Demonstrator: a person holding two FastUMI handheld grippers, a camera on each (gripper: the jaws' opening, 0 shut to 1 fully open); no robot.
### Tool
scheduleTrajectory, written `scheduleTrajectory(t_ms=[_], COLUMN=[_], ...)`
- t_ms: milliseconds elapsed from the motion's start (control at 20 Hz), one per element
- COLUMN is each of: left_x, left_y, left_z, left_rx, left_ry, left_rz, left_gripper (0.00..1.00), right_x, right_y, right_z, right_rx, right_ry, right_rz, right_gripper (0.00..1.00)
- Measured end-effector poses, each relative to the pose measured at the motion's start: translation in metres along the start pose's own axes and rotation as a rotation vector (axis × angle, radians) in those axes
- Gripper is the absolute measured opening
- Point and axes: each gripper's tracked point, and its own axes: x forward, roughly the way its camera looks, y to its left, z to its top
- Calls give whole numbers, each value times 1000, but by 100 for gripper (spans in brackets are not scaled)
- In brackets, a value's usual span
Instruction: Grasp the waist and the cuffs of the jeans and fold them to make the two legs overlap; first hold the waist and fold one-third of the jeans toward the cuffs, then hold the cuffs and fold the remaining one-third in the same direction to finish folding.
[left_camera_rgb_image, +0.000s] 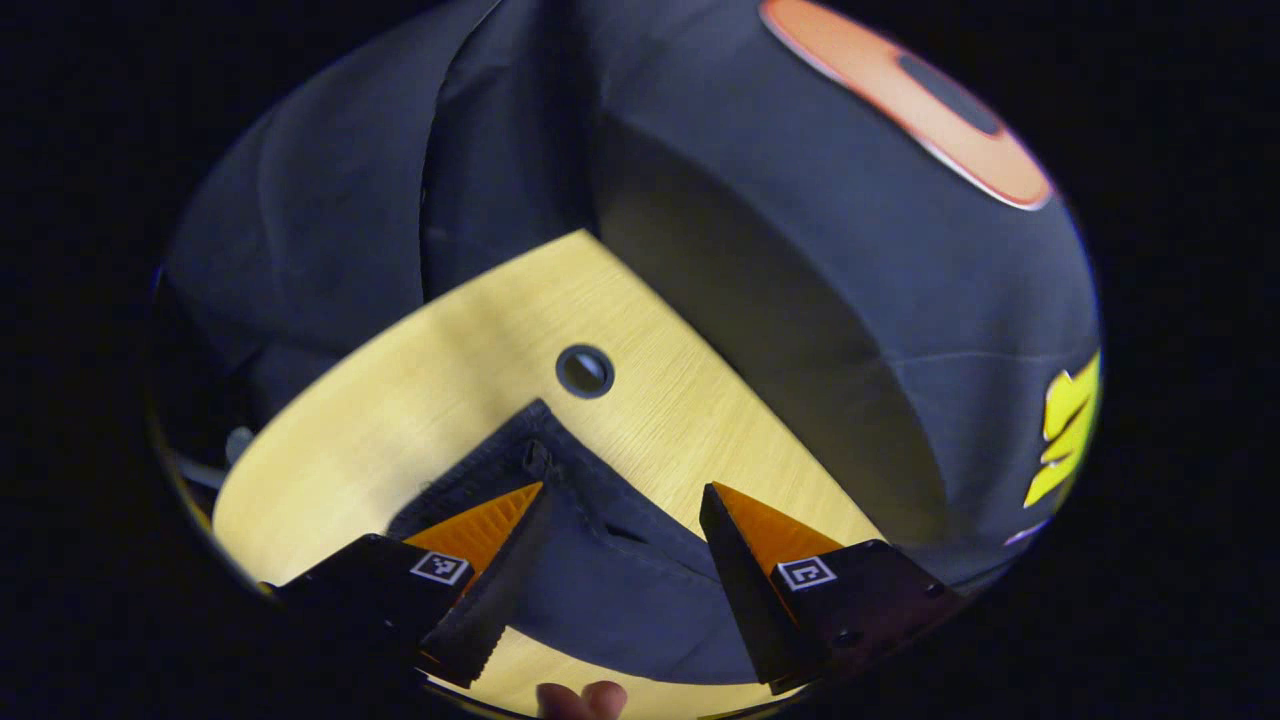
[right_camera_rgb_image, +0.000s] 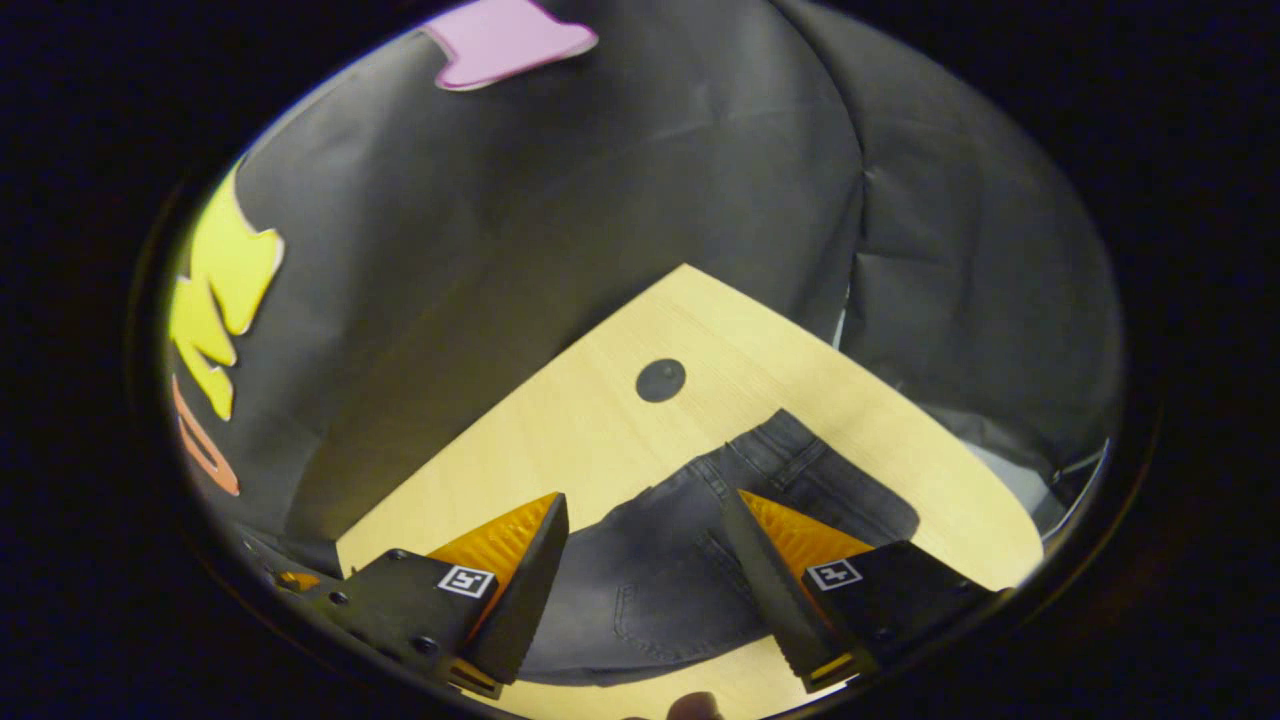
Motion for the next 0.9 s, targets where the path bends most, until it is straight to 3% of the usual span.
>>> scheduleTrajectory(t_ms=[50, 200, 300, 350, 400, 450, 600, 650, 900], left_x=[-16, -100, -143, -160, -176, -196, -242, -251, -277], left_y=[-25, -66, -85, -95, -105, -112, -115, -120, -137], left_z=[-18, 2, -4, -14, -26, -39, -75, -91, -152], left_rx=[78, 302, 431, 482, 515, 535, 588, 594, 546], left_ry=[-53, -262, -404, -461, -501, -535, -623, -639, -590], left_rz=[-12, -63, -101, -116, -138, -166, -186, -192, -277], left_gripper=[96, 96, 96, 96, 96, 96, 100, 100, 100], right_x=[-19, -91, -142, -166, -190, -208, -253, -262, -245], right_y=[6, 27, 46, 50, 49, 46, 27, 20, -20], right_z=[4, 11, 7, -1, -13, -26, -68, -82, -112], right_rx=[-45, -202, -285, -320, -362, -410, -503, -501, -400], right_ry=[-42, -204, -339, -394, -435, -460, -497, -497, -435], right_rz=[9, 51, 124, 145, 147, 129, 66, 53, 6], right_gripper=[97, 97, 97, 91, 98, 93, 93, 98, 98])
